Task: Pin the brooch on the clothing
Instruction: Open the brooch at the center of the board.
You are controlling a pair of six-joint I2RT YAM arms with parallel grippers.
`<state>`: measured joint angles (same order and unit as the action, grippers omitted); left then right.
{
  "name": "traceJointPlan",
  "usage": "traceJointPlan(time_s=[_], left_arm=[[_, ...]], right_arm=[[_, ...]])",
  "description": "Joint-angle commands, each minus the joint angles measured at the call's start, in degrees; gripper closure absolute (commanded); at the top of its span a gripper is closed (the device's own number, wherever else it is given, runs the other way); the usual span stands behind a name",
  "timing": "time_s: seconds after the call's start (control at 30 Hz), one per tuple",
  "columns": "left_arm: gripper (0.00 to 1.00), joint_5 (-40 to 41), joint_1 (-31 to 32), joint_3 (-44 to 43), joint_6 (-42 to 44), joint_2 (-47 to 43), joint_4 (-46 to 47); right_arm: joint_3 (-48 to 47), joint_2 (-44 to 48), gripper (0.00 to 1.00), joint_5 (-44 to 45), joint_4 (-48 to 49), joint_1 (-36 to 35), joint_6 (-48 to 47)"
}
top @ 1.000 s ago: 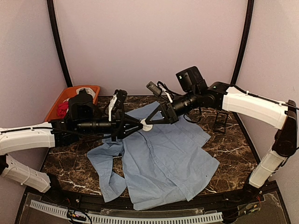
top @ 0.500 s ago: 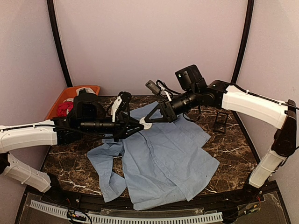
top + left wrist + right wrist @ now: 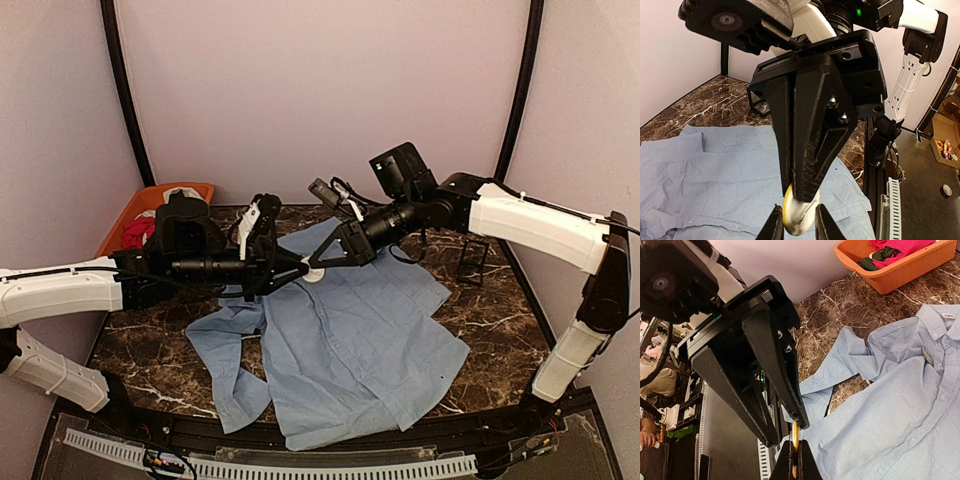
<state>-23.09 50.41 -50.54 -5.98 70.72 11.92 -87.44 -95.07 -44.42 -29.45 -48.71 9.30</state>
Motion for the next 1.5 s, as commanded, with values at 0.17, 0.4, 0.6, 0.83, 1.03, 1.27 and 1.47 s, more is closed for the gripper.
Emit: traceJointPlan(time_s=[0.17, 0.4, 0.6, 0.83, 1.03, 1.27, 1.47], left_arm=[[0.85, 1.2, 0.2, -1.1, 2.5, 0.6, -1.6], [0.85, 1.2, 0.2, -1.3, 3.2, 0.8, -2.0], [0.78, -1.0, 0.2, -1.7, 3.9, 0.9, -2.6], [0.78, -0.5, 0.2, -1.2, 4.9, -0.1, -3.1], [0.81, 0.0, 0.2, -0.6, 5.2, -0.4, -2.6], [0.89, 2.9, 0.2, 0.0, 4.4, -1.1, -1.8], [0.9, 4.0, 0.2, 0.5, 2.1, -0.7, 0.4]], right_arm=[[-2.9, -1.3, 1.0, -0.3, -0.5, -0.6, 0.2], [-4.0, -2.1, 1.0, -1.4, -0.8, -0.6, 1.0], [-5.3, -3.2, 1.0, -3.2, -0.8, -0.6, 2.3], [-6.0, -3.4, 1.0, -3.9, -0.7, -0.6, 2.9], [-5.8, -3.9, 1.0, -4.7, -0.3, -0.6, 3.3], [-5.8, -3.7, 1.0, -3.4, -1.0, -1.5, 1.7], [-6.3, -4.3, 1.0, -1.2, -1.7, -2.6, 0.5]])
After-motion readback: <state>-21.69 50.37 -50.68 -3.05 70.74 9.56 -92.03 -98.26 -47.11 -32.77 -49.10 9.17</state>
